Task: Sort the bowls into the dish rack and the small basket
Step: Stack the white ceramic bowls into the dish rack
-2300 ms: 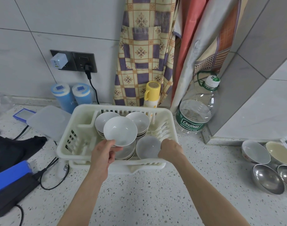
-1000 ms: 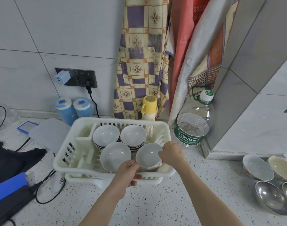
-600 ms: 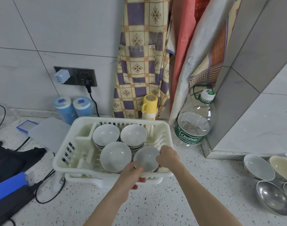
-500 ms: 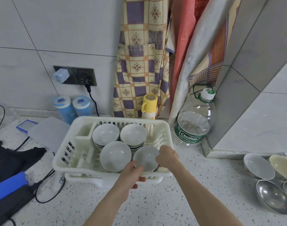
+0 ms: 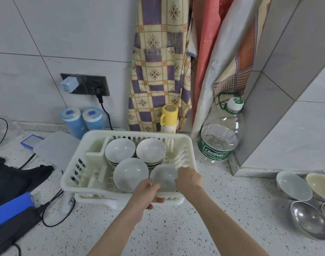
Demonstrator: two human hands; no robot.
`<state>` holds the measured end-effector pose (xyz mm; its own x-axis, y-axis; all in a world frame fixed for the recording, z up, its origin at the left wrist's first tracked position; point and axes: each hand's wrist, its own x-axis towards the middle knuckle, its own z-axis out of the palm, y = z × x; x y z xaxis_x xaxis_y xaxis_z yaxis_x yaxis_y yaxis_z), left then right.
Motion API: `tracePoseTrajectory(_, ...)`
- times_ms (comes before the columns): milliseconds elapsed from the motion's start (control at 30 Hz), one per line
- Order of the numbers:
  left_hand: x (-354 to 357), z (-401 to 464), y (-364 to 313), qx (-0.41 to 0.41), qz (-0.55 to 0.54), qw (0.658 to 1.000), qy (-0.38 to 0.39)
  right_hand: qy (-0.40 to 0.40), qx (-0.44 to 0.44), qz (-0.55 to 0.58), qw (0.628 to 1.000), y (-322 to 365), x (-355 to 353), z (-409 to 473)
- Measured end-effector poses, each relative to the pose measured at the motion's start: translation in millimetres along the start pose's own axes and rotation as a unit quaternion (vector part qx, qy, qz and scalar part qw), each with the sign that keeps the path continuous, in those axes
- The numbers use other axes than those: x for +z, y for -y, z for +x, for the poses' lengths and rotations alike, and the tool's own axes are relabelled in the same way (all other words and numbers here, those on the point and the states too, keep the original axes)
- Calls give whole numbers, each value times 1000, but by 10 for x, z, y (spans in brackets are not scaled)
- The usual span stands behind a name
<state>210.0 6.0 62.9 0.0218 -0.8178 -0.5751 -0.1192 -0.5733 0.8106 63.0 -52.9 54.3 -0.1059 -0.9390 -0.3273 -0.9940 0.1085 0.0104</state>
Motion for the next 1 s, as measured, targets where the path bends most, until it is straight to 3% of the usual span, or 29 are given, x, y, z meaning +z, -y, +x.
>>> tracePoseTrajectory(333, 78, -9, -9, -12, 4, 1000, -19, 16, -28, 92, 995, -115, -39, -161)
tracePoseTrajectory(500, 149, -45, 12, -12, -23, 998, -52, -18, -77, 141, 987, -216, -32, -262)
tracePoseTrajectory(600, 259, -152, 69, 42, -55, 994, -87, -17, -138, 270, 953, -400, -8, -372)
tracePoseTrajectory(733, 474, -379, 236, 109, -117, 968, -191, -16, -178, 410, 894, -752, 115, -617)
tracePoseTrajectory(867, 661, -593, 382, 161, -125, 956, -209, -19, -131, 527, 840, -1089, 276, -843)
tracePoseTrajectory(1000, 882, -742, 486, 186, -107, 960, -179, -16, -49, 578, 814, -1351, 459, -1023)
